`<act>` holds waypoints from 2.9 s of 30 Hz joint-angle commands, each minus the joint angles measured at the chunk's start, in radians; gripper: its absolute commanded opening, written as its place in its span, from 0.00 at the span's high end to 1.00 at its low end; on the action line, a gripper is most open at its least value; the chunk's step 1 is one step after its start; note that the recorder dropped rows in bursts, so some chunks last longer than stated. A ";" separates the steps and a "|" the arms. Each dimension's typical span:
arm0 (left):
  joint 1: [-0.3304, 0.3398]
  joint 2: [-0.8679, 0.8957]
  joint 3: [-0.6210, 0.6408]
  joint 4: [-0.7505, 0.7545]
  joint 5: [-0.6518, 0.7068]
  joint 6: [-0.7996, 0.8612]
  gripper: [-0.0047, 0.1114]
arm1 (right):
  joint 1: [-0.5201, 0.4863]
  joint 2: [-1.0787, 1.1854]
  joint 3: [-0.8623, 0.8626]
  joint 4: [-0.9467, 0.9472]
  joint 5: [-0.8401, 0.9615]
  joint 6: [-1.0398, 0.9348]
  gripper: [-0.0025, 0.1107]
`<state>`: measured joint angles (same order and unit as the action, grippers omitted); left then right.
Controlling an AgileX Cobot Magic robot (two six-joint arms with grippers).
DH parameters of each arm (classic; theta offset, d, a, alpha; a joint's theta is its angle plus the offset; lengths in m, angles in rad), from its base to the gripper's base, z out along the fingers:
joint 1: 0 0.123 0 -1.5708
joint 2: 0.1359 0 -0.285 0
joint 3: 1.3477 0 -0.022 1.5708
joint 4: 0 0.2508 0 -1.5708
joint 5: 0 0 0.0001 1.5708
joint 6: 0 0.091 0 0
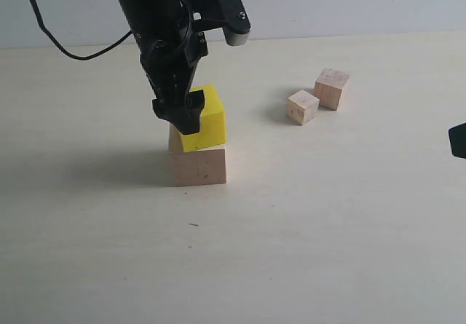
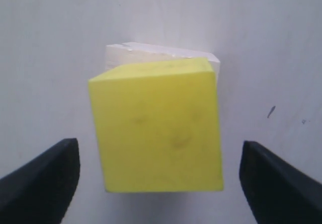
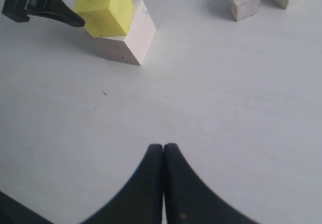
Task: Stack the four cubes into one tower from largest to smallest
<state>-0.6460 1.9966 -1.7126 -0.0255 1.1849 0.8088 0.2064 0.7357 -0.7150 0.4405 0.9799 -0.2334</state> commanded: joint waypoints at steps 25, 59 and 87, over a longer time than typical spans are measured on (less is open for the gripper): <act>0.031 -0.008 0.001 0.008 0.036 -0.032 0.25 | -0.003 -0.002 0.003 0.004 0.001 -0.011 0.98; 0.058 0.040 0.002 -0.030 -0.022 -0.025 0.25 | -0.003 -0.002 0.003 0.004 -0.001 -0.010 0.98; 0.058 -0.419 0.077 0.191 0.036 -0.478 0.46 | -0.003 0.473 -0.170 -0.157 -0.385 -0.008 0.98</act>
<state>-0.5912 1.5936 -1.6647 0.0821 1.2214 0.4156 0.2064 1.1449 -0.8131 0.2903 0.6207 -0.2239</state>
